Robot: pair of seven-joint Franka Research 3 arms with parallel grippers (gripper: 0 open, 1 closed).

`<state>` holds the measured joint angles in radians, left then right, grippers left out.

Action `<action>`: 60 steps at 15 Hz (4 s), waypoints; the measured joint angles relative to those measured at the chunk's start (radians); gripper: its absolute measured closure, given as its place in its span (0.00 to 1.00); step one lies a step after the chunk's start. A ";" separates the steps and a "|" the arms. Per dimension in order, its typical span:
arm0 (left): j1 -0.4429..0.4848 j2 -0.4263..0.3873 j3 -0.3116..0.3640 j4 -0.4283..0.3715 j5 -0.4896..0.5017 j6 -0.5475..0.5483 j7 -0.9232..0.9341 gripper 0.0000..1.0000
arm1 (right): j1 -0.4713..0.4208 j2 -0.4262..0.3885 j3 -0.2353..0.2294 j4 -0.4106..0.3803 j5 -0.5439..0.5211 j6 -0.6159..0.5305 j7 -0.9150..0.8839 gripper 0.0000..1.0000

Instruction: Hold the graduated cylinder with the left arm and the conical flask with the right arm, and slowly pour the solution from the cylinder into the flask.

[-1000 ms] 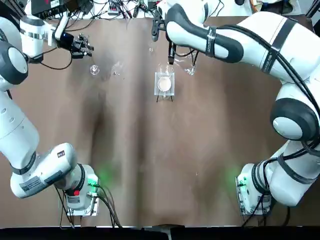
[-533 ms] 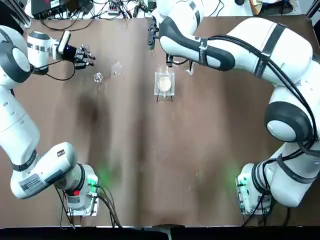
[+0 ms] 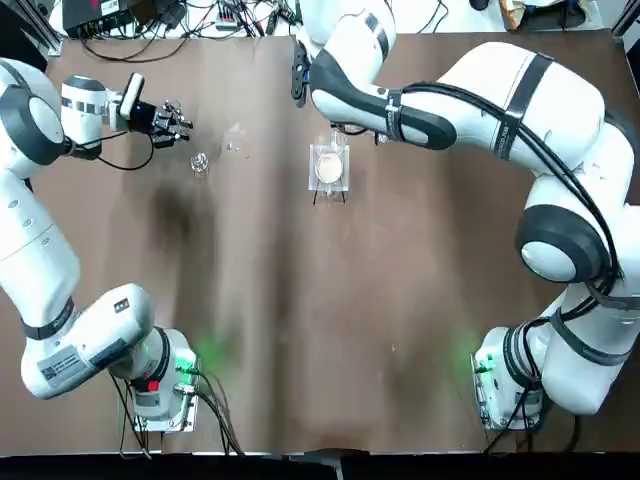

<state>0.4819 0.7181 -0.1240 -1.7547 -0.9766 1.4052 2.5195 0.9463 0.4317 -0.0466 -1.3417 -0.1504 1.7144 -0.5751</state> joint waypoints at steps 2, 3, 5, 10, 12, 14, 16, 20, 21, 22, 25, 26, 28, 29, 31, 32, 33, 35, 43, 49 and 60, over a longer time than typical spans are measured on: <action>0.002 0.009 0.000 0.001 0.000 0.000 0.008 0.66 | 0.010 0.003 0.000 0.000 -0.022 -0.008 0.000 0.61; 0.003 0.015 0.000 0.001 0.000 0.000 0.010 0.66 | 0.014 0.006 0.000 0.000 -0.030 -0.012 0.000 0.61; 0.003 0.024 0.000 0.002 0.000 0.000 0.013 0.66 | 0.021 0.013 0.000 0.000 -0.037 -0.013 0.001 0.61; 0.003 0.032 0.000 0.005 0.000 0.000 0.016 0.62 | 0.043 0.036 -0.001 0.001 -0.071 -0.025 0.001 0.61; 0.003 0.032 0.000 0.006 0.000 0.000 0.016 0.58 | 0.051 0.039 -0.001 0.004 -0.087 -0.035 0.003 0.61; 0.003 0.032 0.001 0.008 0.000 0.000 0.016 0.41 | 0.054 0.040 -0.001 0.010 -0.096 -0.041 0.003 0.61; 0.004 0.032 0.002 0.010 0.000 0.000 0.016 0.23 | 0.055 0.041 -0.001 0.019 -0.120 -0.052 0.003 0.61; 0.033 0.011 0.037 0.025 0.051 0.000 0.016 0.01 | 0.069 0.052 -0.001 0.036 -0.149 -0.059 0.004 0.61; 0.057 -0.009 0.043 0.029 0.077 0.000 0.012 0.01 | 0.070 0.052 -0.001 0.036 -0.160 -0.059 0.004 0.61; 0.086 -0.036 0.045 0.035 0.112 -0.001 -0.003 0.00 | 0.071 0.053 -0.001 0.036 -0.171 -0.059 0.004 0.61; 0.156 -0.152 0.047 0.054 0.219 -0.019 -0.113 0.01 | 0.074 0.056 -0.001 0.036 -0.190 -0.060 0.004 0.61; 0.166 -0.201 0.047 0.057 0.235 -0.026 -0.159 0.00 | 0.075 0.058 -0.001 0.036 -0.193 -0.060 0.004 0.61; 0.162 -0.306 0.045 0.060 0.254 -0.031 -0.267 0.01 | 0.081 0.063 -0.001 0.037 -0.211 -0.060 0.004 0.61; 0.154 -0.357 0.040 0.060 0.261 -0.031 -0.332 0.01 | 0.084 0.066 -0.001 0.037 -0.217 -0.061 0.004 0.61; 0.111 -0.452 0.036 0.060 0.291 -0.030 -0.480 0.00 | 0.087 0.070 -0.001 0.038 -0.223 -0.061 0.004 0.61; 0.077 -0.492 0.035 0.061 0.315 -0.026 -0.565 0.01 | 0.087 0.071 -0.001 0.038 -0.223 -0.061 0.004 0.61; 0.041 -0.528 0.034 0.063 0.338 -0.015 -0.656 0.01 | 0.087 0.071 -0.001 0.039 -0.224 -0.061 0.004 0.61; -0.031 -0.579 0.032 0.073 0.385 0.012 -0.823 0.01 | 0.087 0.071 -0.002 0.040 -0.224 -0.061 0.004 0.61; -0.277 -0.604 0.030 0.117 0.659 0.120 -1.427 0.01 | 0.023 0.071 -0.013 0.054 -0.044 -0.042 0.005 0.61; -0.313 -0.614 -0.049 0.131 0.914 0.124 -1.791 0.00 | -0.047 0.070 -0.014 0.067 0.119 -0.002 -0.043 0.61; -0.319 -0.627 -0.139 0.211 1.089 0.060 -2.468 0.00 | -0.265 -0.032 -0.020 0.061 0.382 -0.022 -0.324 0.61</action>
<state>0.1630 0.0911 -0.2626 -1.5436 0.1120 1.4652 0.0520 0.6816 0.3996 -0.0666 -1.2804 0.2311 1.6926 -0.8990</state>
